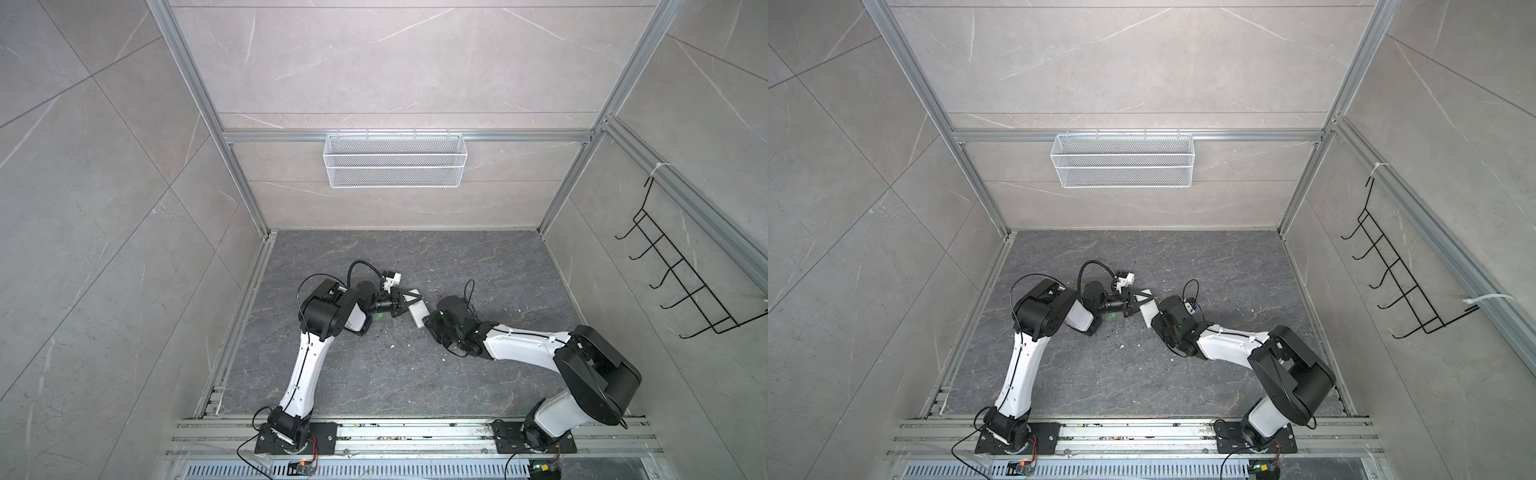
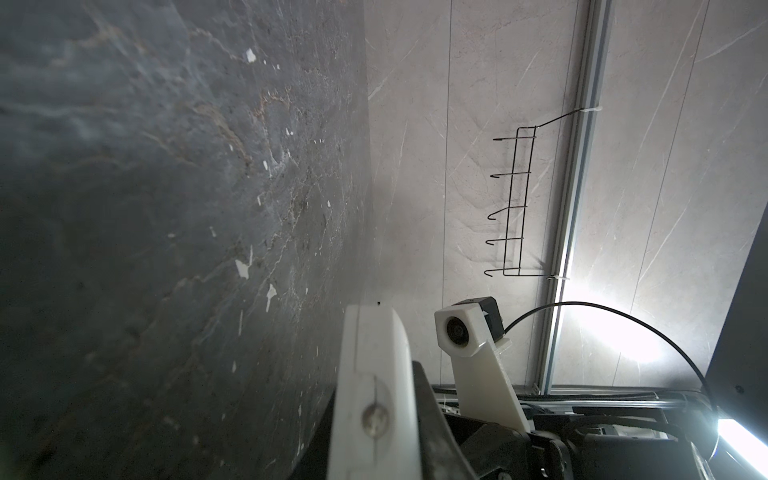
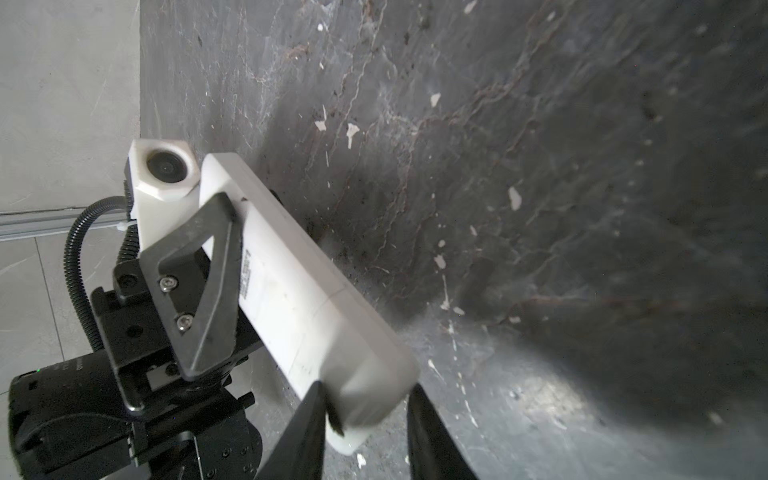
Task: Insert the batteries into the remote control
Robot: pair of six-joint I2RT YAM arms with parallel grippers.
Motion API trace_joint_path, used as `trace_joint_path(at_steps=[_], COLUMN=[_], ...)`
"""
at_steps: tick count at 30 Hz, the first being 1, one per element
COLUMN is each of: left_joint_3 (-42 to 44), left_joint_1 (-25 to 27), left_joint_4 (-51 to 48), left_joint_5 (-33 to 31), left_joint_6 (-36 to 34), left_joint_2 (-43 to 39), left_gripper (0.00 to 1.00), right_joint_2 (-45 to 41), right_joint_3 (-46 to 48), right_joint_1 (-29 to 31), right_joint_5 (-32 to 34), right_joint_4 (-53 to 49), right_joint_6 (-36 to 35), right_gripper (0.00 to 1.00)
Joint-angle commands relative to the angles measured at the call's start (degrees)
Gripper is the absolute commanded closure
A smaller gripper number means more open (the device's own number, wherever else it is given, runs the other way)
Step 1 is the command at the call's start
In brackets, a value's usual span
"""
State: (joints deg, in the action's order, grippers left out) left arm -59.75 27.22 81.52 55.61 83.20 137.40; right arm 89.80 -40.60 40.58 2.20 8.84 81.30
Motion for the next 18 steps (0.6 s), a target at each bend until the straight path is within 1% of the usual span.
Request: trace_joint_path(at_steps=[1, 6, 11, 15, 18], left_joint_3=[0.95, 0.93, 0.95, 0.94, 0.94], left_joint_1=[-0.40, -0.33, -0.36, -0.35, -0.35], left_joint_4=[-0.46, -0.52, -0.45, -0.51, -0.45], left_joint_5=[1.78, 1.73, 1.80, 1.77, 1.81], left_joint_6=[-0.80, -0.76, -0.68, -0.67, -0.61], left_joint_2=[-0.89, -0.80, -0.88, -0.90, -0.89], left_gripper=[1.00, 1.00, 1.00, 1.00, 1.00], right_joint_2=[1.14, 1.60, 1.55, 1.26, 0.95], right_joint_3=[-1.94, -1.98, -1.80, -1.83, -1.62], right_joint_1=[-0.06, 0.14, 0.24, 0.22, 0.16], right_joint_5=[-0.15, -0.61, -0.26, 0.00, 0.39], right_joint_4=[0.55, 1.24, 1.27, 0.92, 0.61], right_joint_6=[0.08, 0.44, 0.62, 0.51, 0.53], right_gripper=[0.70, 0.74, 0.82, 0.86, 0.94])
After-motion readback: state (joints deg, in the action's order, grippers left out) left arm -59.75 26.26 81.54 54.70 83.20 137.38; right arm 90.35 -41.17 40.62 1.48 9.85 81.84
